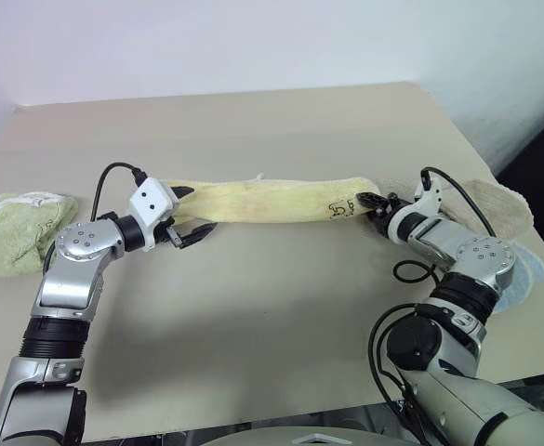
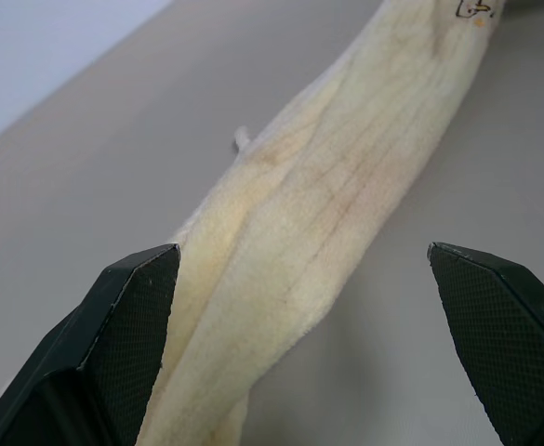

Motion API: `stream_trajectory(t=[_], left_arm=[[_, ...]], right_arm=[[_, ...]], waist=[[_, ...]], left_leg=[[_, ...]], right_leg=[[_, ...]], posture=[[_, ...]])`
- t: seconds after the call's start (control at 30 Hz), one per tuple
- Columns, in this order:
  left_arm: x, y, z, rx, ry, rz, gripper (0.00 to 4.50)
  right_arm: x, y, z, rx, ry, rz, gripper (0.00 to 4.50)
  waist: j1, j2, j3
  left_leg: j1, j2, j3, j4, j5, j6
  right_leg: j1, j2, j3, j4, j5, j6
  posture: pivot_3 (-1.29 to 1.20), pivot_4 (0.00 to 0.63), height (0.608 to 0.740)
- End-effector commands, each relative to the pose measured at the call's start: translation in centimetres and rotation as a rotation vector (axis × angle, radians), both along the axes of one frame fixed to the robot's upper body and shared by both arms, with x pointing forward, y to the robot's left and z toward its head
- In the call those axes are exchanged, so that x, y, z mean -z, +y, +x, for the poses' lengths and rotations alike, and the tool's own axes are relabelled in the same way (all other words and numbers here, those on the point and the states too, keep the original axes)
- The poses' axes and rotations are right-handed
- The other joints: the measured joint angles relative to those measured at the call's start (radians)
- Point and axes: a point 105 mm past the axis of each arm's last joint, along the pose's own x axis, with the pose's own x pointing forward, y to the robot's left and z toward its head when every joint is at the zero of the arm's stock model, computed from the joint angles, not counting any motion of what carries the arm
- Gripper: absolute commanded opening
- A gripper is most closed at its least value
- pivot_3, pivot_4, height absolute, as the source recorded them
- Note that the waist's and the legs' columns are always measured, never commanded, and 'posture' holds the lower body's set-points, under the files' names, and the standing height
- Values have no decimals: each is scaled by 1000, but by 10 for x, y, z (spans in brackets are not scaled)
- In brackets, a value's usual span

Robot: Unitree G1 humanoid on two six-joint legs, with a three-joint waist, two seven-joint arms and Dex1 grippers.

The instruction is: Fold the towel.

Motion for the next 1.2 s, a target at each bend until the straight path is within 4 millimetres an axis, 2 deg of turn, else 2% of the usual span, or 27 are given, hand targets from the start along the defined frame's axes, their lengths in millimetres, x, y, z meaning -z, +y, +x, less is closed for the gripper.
stream_trajectory(t=[0.03,0.1,0.27,0.43,0.53,0.6,0.67,0.77,1.0,1.13,1.2], left_arm=[[-7,-5,-2,18,-36,-2,4500],[-6,-5,-2,19,-36,-2,4500],[-5,-5,-1,15,-38,0,4500],[-3,-7,1,17,-39,3,4500],[-2,-9,2,20,-38,3,4500],[-2,-10,3,22,-40,1,4500],[-2,-11,4,24,-40,-1,4500],[-3,-14,6,28,-45,-6,4500],[-6,-18,8,29,-56,-21,4500],[-6,-19,6,23,-60,-28,4500],[-6,-19,5,17,-62,-31,4500]], right_arm=[[-16,-18,0,59,-57,-14,775],[-19,-25,-1,76,-65,-29,60],[-32,-51,-4,108,-100,-97,23],[-58,-56,-1,79,-184,-202,23],[-76,-28,1,-82,-290,-476,23],[-79,-6,2,-197,-344,-610,23],[-80,13,3,-280,-385,-664,23],[-76,53,5,-467,-472,-817,23],[-54,119,17,-681,-539,-921,23],[-47,144,15,-762,-556,-911,23],[-43,150,14,-787,-553,-910,23]], waist=[[0,0,0],[1,0,0],[2,1,1],[-2,1,1],[-7,3,2],[-15,2,2],[-22,2,1],[-23,2,2],[-22,2,2],[-20,2,2],[-20,2,2]], left_leg=[[0,0,0,0,0,0],[0,0,0,0,0,0],[0,1,-1,0,0,0],[-1,0,0,-1,0,1],[-1,0,0,-2,0,1],[-1,0,0,-2,0,1],[-1,0,0,-3,0,1],[-1,0,0,-3,0,1],[-1,0,0,-3,0,1],[-2,0,1,-3,0,1],[-3,0,1,-3,0,1]], right_leg=[[0,0,0,0,0,0],[0,0,0,0,0,0],[0,0,0,-1,0,0],[-1,0,0,-2,-1,0],[-2,0,1,-1,-1,0],[-2,0,1,-1,-1,0],[-2,0,1,-2,-1,0],[-2,0,1,-2,-1,1],[-2,0,1,-2,-1,1],[-3,0,0,-1,1,3],[-4,0,0,-1,1,4]], posture=[[0,150,728],[0,150,728],[0,150,728],[0,150,728],[0,150,728],[0,150,728],[0,150,728],[0,150,728],[0,150,728],[0,150,728],[0,150,728]])
